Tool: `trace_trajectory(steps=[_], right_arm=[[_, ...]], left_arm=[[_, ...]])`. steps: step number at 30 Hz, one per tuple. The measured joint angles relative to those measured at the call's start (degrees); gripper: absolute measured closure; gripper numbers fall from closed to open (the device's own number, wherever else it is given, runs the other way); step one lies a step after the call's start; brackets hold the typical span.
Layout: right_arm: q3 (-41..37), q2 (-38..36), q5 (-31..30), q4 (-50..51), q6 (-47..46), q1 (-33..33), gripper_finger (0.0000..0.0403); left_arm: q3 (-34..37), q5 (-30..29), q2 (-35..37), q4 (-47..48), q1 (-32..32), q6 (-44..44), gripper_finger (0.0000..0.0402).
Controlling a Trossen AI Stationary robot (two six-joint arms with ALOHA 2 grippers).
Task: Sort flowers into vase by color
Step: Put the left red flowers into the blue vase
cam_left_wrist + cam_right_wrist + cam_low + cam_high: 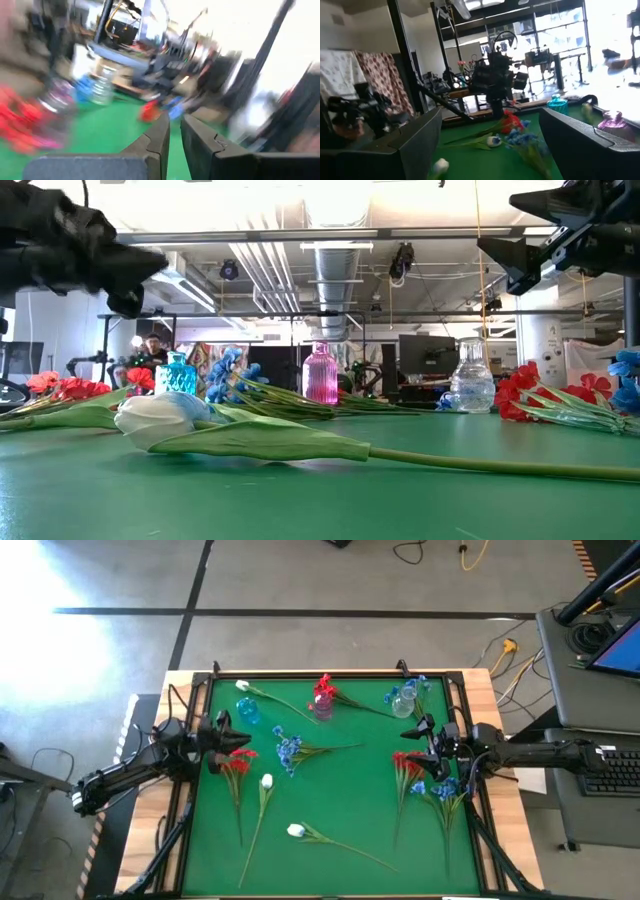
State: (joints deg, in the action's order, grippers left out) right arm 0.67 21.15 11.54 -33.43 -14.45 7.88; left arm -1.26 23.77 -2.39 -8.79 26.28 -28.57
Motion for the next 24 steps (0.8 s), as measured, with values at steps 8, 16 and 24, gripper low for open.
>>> trace_trajectory(steps=[8,16,24], right_arm=[[2.35,1.12,0.93,-0.12,-5.18,-0.97,0.0077],[9.39,4.97,0.95,-0.37,0.43,-6.40,0.0077],[13.59,6.56,0.47,-0.74,5.87,-12.21,0.0077]], left_arm=[[0.00,-0.82,-0.04,-10.91,0.00,-13.93,0.0365],[0.00,-9.88,-0.33,-11.74,0.02,-13.55,0.0365],[-0.07,-11.19,-1.01,-13.40,0.00,-12.51,0.0365]])
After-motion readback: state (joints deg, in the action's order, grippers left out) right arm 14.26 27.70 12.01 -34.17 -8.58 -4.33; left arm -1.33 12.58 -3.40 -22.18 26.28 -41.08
